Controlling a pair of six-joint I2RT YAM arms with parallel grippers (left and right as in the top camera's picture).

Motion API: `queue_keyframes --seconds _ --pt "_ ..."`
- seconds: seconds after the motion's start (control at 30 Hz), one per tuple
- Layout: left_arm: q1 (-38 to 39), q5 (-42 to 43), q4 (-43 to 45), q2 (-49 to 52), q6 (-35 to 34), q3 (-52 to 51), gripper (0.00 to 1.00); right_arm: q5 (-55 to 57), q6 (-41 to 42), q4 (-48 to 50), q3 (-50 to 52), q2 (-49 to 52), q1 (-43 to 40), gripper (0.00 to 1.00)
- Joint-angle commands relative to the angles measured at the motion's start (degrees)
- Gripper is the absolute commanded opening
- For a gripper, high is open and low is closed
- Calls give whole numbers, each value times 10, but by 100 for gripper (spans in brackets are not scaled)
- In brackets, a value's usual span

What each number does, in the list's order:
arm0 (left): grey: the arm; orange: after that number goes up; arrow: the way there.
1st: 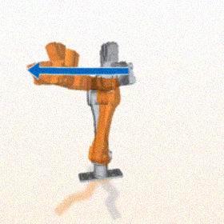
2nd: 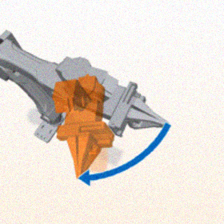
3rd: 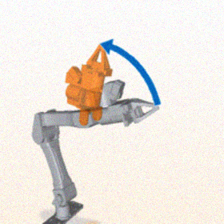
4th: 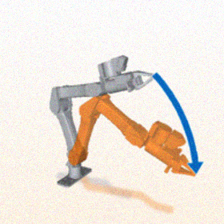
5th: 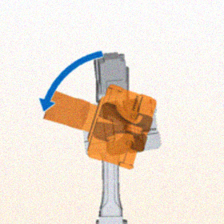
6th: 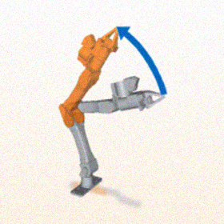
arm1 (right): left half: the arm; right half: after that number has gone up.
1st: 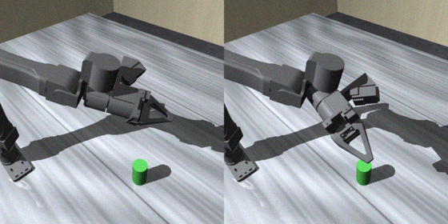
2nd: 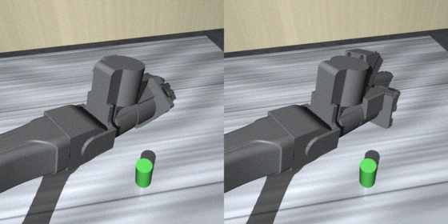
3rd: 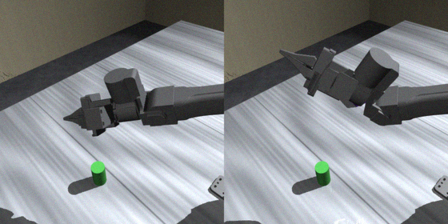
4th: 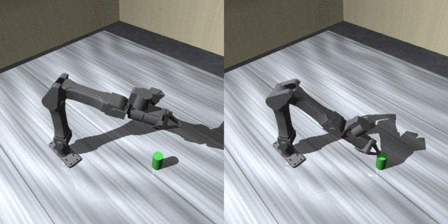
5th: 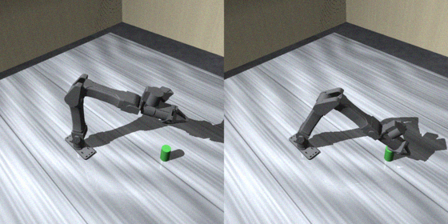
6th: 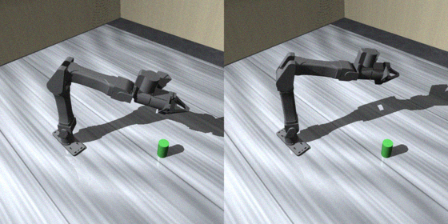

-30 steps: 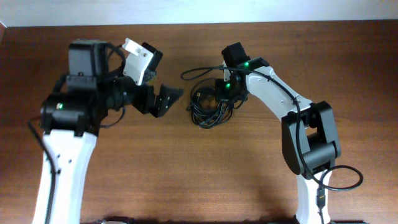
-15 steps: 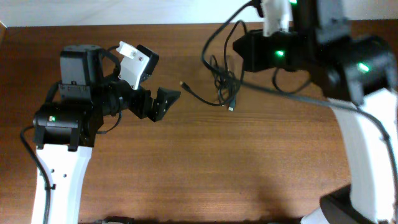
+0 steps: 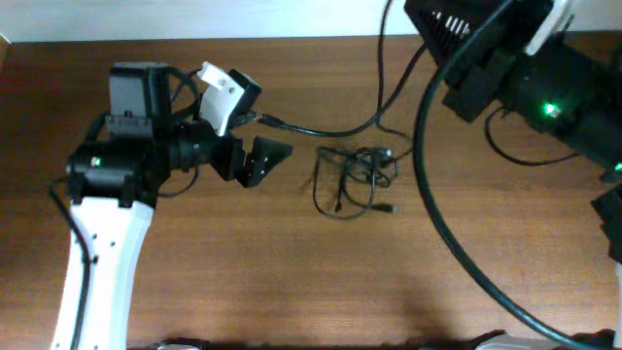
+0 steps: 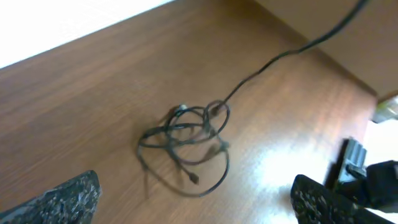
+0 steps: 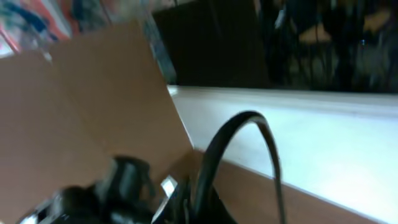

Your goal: Untangle cables

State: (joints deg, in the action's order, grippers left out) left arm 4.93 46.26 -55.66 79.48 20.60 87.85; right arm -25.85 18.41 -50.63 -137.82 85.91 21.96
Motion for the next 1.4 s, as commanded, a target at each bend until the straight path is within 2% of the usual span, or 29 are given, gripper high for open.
queue_keyframes --seconds 0.0,0.13,0.27,0.3,0.4,0.53,0.67,0.7,0.77,0.8,0.93,1.1,1.13,1.17,1.2,1.23,1.3,1.33,1.37 --pt "2 130 33 36 38 2 99 -10 53 70 -8 -7 2 4" --pt "33 148 75 55 38 2 99 -21 61 132 -8 -8 2 4" --pt "42 133 67 56 37 2 99 18 37 74 -8 -4 -78 4" --pt "42 128 65 56 33 2 99 26 23 53 -8 -3 -110 4" --pt "41 108 37 55 29 2 99 25 -87 -26 -7 8 -272 4" --pt "41 94 20 52 13 2 99 25 -150 -82 -7 38 -455 4" --pt "41 -8 20 27 -37 2 99 26 -151 -91 -7 90 -561 4" --pt "41 -30 20 14 -37 4 99 49 -150 -99 -7 104 -588 4" --pt "41 -54 21 -15 -44 4 99 162 -150 -118 -3 124 -623 4" --pt "41 -60 21 -30 -43 4 99 203 -150 -125 -2 137 -645 4" --pt "41 -60 18 -94 -65 4 99 210 -150 -115 -2 191 -722 4" --pt "41 -63 5 -126 -69 4 99 278 -115 -98 -2 240 -764 4" --pt "41 -62 5 -125 -74 4 99 277 -115 -96 -2 249 -765 32" --pt "42 -62 7 -125 -75 4 99 256 -115 -101 -2 255 -764 85" --pt "41 -60 7 -125 -76 4 99 215 -115 -102 -2 259 -763 99" --pt "41 -60 7 -125 -78 4 99 156 -115 -100 -2 259 -757 99" --pt "41 -60 6 -125 -78 4 99 130 -115 -101 -2 258 -742 99" --pt "41 -60 4 -125 -78 4 99 159 -115 -110 -2 257 -730 99" --pt "41 -60 0 -125 -77 4 99 254 -115 -138 -2 257 -712 99"
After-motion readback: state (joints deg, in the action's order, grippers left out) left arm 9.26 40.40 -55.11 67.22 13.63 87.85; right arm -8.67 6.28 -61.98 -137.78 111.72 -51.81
